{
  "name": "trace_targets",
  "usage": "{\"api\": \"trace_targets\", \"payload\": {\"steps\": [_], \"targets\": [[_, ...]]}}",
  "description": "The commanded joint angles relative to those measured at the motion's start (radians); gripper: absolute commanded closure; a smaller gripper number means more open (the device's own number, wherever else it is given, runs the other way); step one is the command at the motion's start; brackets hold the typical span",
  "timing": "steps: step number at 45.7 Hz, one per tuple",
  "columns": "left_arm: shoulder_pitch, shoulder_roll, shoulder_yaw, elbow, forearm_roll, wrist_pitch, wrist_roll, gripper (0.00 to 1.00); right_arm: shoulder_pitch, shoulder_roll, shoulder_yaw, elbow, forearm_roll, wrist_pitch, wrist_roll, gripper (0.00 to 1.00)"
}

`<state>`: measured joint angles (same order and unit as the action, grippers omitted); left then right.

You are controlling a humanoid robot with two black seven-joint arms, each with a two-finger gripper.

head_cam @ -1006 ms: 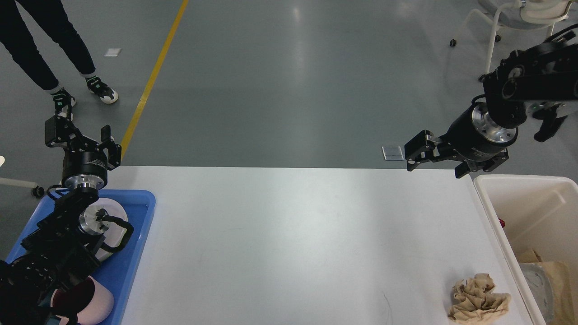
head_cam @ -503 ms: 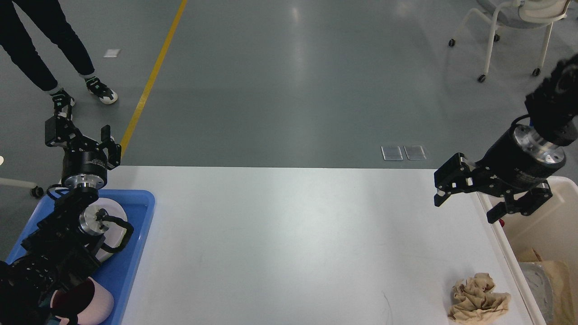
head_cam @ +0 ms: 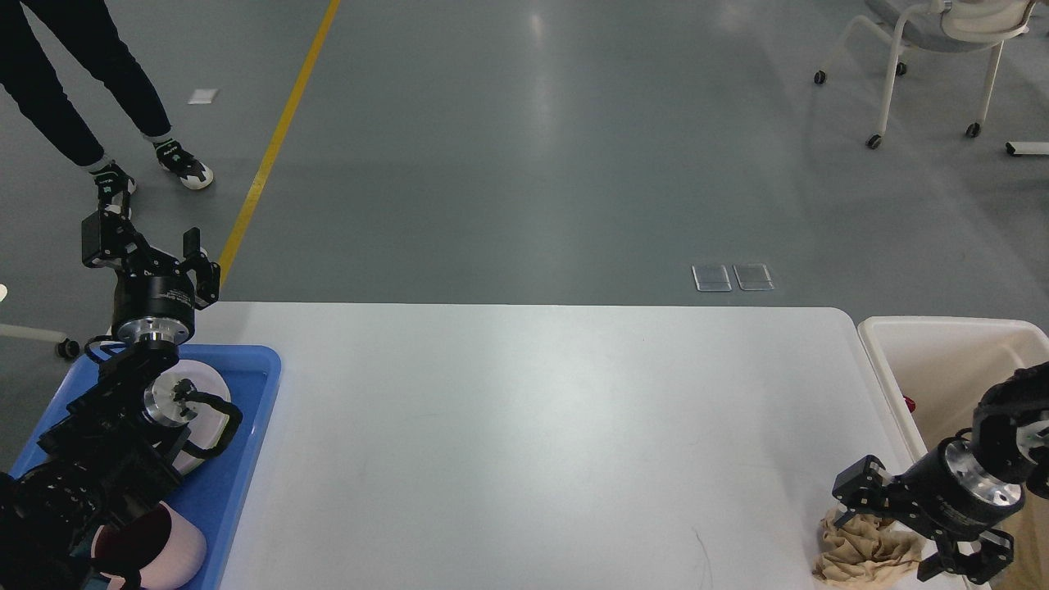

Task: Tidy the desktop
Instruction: 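Lower the right gripper onto the crumpled brown paper, then grasp the crumpled brown paper and lift it up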

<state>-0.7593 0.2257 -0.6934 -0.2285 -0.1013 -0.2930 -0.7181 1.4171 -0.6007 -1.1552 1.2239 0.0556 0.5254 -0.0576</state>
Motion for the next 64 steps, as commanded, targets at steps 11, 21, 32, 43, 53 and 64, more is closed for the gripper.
{"api": "trace_targets", "payload": {"steps": [11,21,32,43,53,64], "targets": [[0.0,0.0,0.0,0.0,0.0,0.0,0.0,0.03,-0.144,-0.013,0.052,-0.049,0.081,-0.127,-0.001,0.0],[0.0,0.0,0.0,0.0,0.0,0.0,-0.001,0.03,-0.193,-0.008,0.109,-0.047,0.081,-0.258,-0.001,0.29],[0.0,0.0,0.0,0.0,0.0,0.0,0.0,0.03,-0.181,-0.001,0.112,-0.038,0.081,-0.262,-0.004,1.0],[0.0,0.0,0.0,0.0,0.0,0.0,0.0,0.03,0.037,-0.05,0.066,0.057,0.079,-0.254,-0.005,1.0],[0.0,0.0,0.0,0.0,0.0,0.0,0.0,0.03,0.481,-0.139,0.0,0.232,0.079,-0.016,-0.004,1.0],[0.0,0.0,0.0,0.0,0.0,0.0,0.0,0.03,0.893,-0.143,-0.055,0.232,0.081,0.168,0.001,1.0]]}}
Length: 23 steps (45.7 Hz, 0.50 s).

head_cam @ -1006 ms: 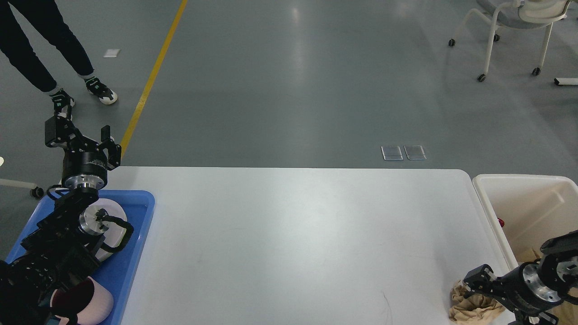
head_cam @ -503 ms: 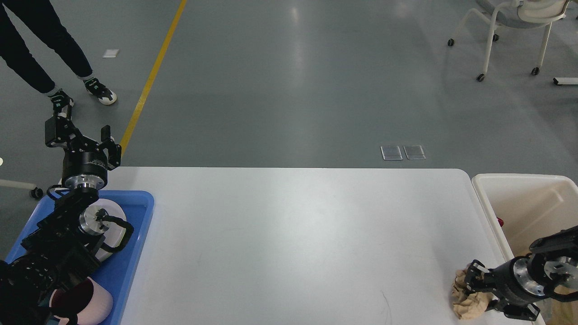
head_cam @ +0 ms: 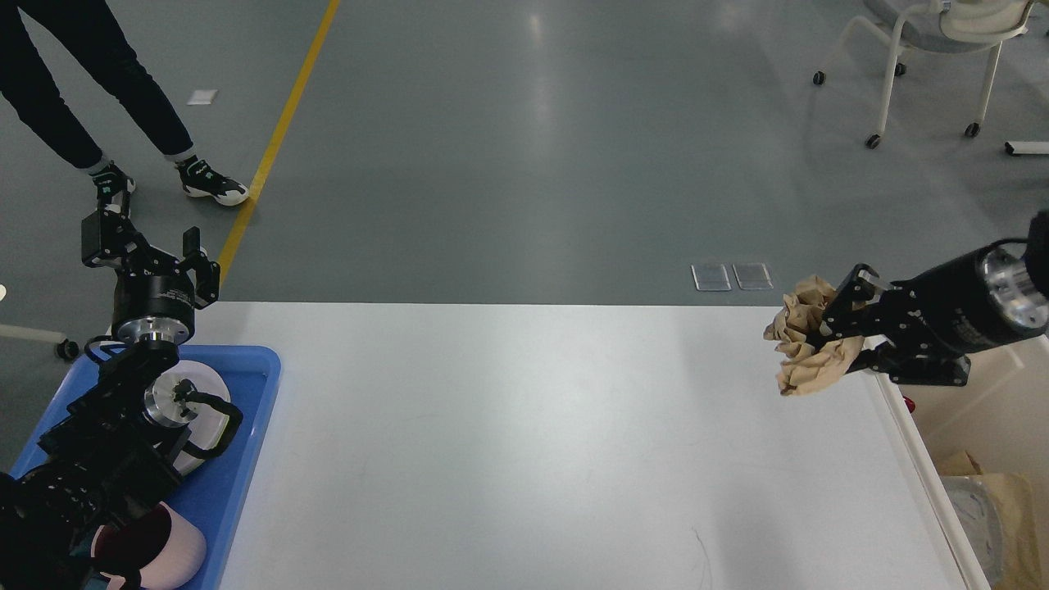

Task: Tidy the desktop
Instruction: 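Grasp the crumpled brown paper and lift it up, then drop the brown paper into the white bin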

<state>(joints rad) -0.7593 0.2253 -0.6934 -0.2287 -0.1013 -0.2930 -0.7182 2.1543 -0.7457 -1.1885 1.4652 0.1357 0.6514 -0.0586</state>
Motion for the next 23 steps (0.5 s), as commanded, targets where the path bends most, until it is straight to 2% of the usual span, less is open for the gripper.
{"api": "trace_targets", "payload": {"steps": [1,7,13,17,23], "targets": [[0.0,0.0,0.0,0.0,0.0,0.0,0.0,0.03,0.179,0.003,-0.028,-0.009,0.001,0.044,0.002,1.0],[0.0,0.0,0.0,0.0,0.0,0.0,0.0,0.03,0.283,0.008,-0.039,-0.014,0.001,0.044,0.002,1.0],[0.0,0.0,0.0,0.0,0.0,0.0,0.0,0.03,0.259,0.009,-0.054,-0.089,-0.001,0.013,0.0,1.0],[0.0,0.0,0.0,0.0,0.0,0.0,0.0,0.03,0.139,0.008,-0.08,-0.207,0.001,-0.041,0.0,1.0],[0.0,0.0,0.0,0.0,0.0,0.0,0.0,0.03,-0.189,-0.014,-0.071,-0.463,0.005,-0.15,-0.001,1.0]]}}
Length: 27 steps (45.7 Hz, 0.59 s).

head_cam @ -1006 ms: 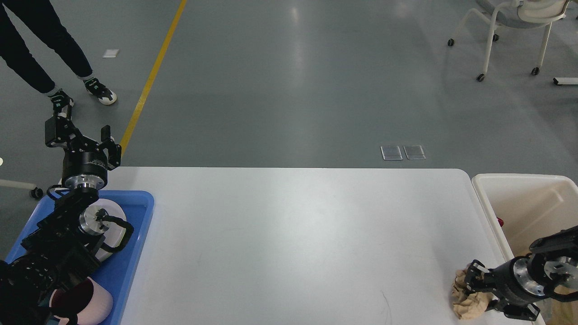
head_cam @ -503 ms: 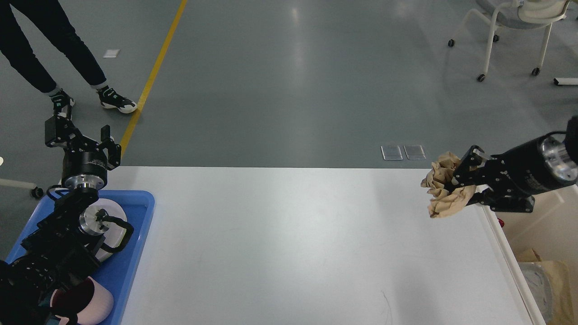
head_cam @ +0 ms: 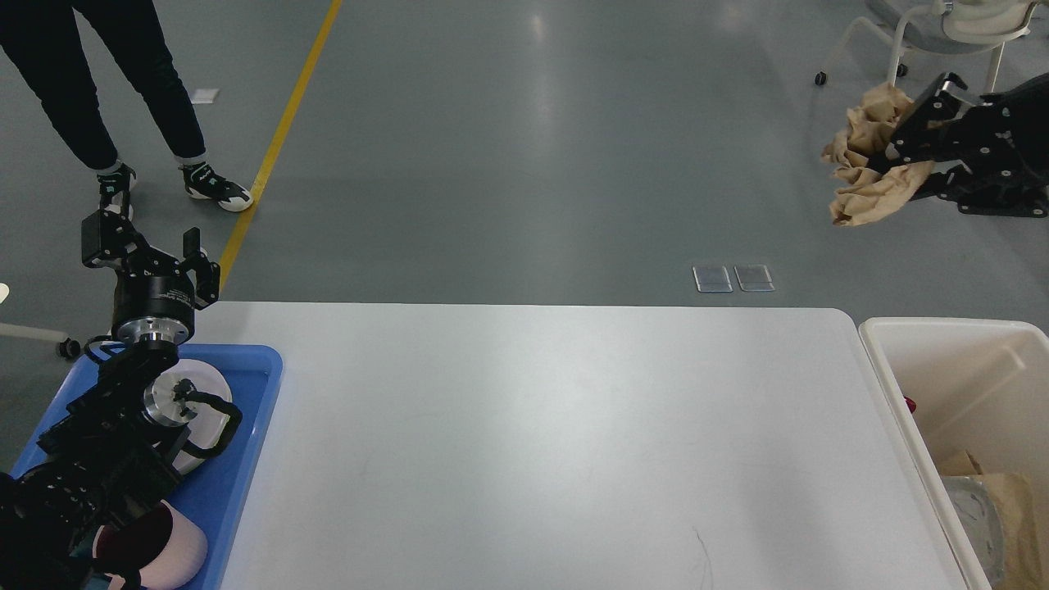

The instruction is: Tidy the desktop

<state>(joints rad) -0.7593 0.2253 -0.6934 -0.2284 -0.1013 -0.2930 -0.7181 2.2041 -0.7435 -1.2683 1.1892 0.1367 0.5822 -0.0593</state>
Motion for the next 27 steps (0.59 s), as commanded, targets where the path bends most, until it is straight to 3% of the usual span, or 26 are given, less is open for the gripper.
{"api": "trace_targets", "payload": {"steps": [1,12,18,21,25,26,27], "targets": [[0.0,0.0,0.0,0.0,0.0,0.0,0.0,0.03,-0.289,-0.02,0.015,-0.218,0.009,-0.103,0.001,1.0],[0.0,0.0,0.0,0.0,0.0,0.0,-0.001,0.03,-0.742,-0.063,0.18,-0.353,0.116,-0.445,0.001,1.0],[0.0,0.0,0.0,0.0,0.0,0.0,0.0,0.03,-0.921,-0.054,0.292,-0.428,0.115,-0.53,0.001,0.99],[0.0,0.0,0.0,0.0,0.0,0.0,-0.001,0.03,-0.991,-0.048,0.346,-0.474,0.115,-0.55,0.001,0.67],[0.0,0.0,0.0,0.0,0.0,0.0,0.0,0.03,-1.07,-0.014,0.414,-0.542,0.113,-0.571,0.001,0.08],[0.0,-0.001,0.0,0.0,0.0,0.0,-0.001,0.03,-1.086,-0.005,0.426,-0.56,0.113,-0.574,0.001,0.0],[0.0,0.0,0.0,0.0,0.0,0.0,0.0,0.03,-1.103,0.004,0.44,-0.575,0.115,-0.575,0.001,0.0]]}}
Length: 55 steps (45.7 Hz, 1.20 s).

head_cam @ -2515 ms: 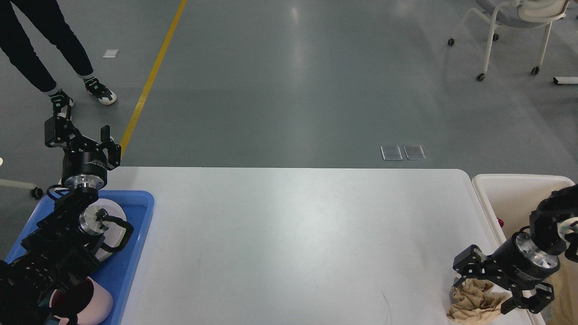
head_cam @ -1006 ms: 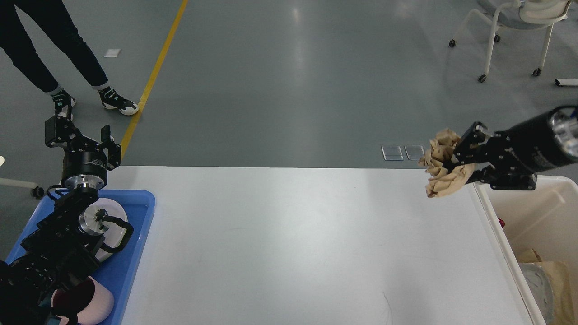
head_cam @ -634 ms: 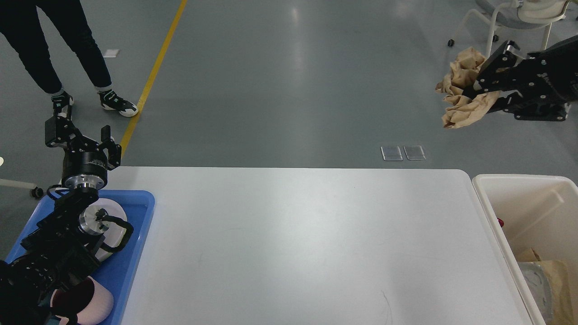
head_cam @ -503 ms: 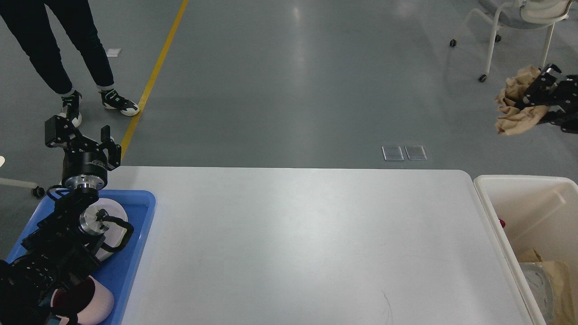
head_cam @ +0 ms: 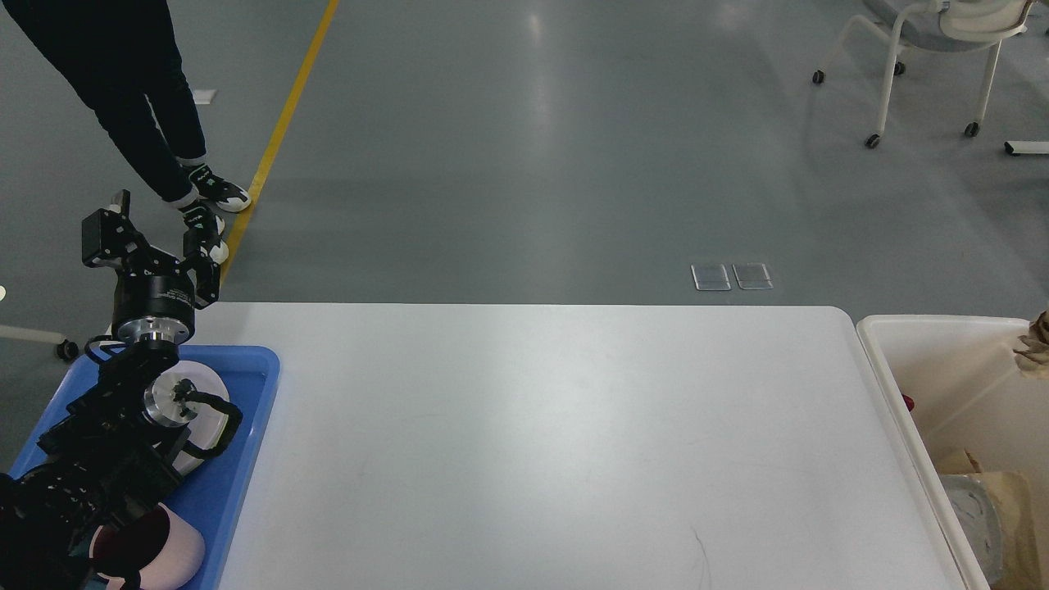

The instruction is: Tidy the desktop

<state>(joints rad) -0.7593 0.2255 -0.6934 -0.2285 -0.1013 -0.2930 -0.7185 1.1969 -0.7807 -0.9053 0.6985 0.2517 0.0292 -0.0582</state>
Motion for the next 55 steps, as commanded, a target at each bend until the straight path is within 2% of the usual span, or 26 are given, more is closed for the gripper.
{"api": "trace_targets", "payload": {"steps": [1,8,16,21,25,31,36,47,55], "targets": [[0.0,0.0,0.0,0.0,0.0,0.0,0.001,0.03,-0.111,0.047,0.088,-0.097,-0.002,-0.022,0.0,0.0],[0.0,0.0,0.0,0.0,0.0,0.0,-0.001,0.03,-0.18,0.075,0.105,-0.12,0.001,-0.022,0.0,0.0],[0.0,0.0,0.0,0.0,0.0,0.0,0.001,0.03,-0.184,0.086,0.111,-0.122,0.001,-0.014,0.0,0.0],[0.0,0.0,0.0,0.0,0.0,0.0,0.001,0.03,-0.177,0.092,0.176,-0.142,0.001,-0.023,0.0,0.0],[0.0,0.0,0.0,0.0,0.0,0.0,0.001,0.03,-0.163,0.092,0.339,-0.195,0.001,-0.014,0.009,0.0],[0.0,-0.002,0.0,0.0,0.0,0.0,0.001,0.03,-0.168,0.095,0.806,-0.201,0.001,-0.018,0.011,0.0],[0.0,0.0,0.0,0.0,0.0,0.0,0.001,0.03,-0.169,0.167,1.075,-0.197,0.001,-0.018,0.011,0.0],[0.0,-0.002,0.0,0.0,0.0,0.0,0.001,0.03,-0.18,0.32,1.474,-0.186,0.0,-0.006,0.012,0.0],[0.0,0.0,0.0,0.0,0.0,0.0,0.001,0.03,-0.178,0.449,1.641,-0.165,-0.002,-0.005,0.027,0.0]]}}
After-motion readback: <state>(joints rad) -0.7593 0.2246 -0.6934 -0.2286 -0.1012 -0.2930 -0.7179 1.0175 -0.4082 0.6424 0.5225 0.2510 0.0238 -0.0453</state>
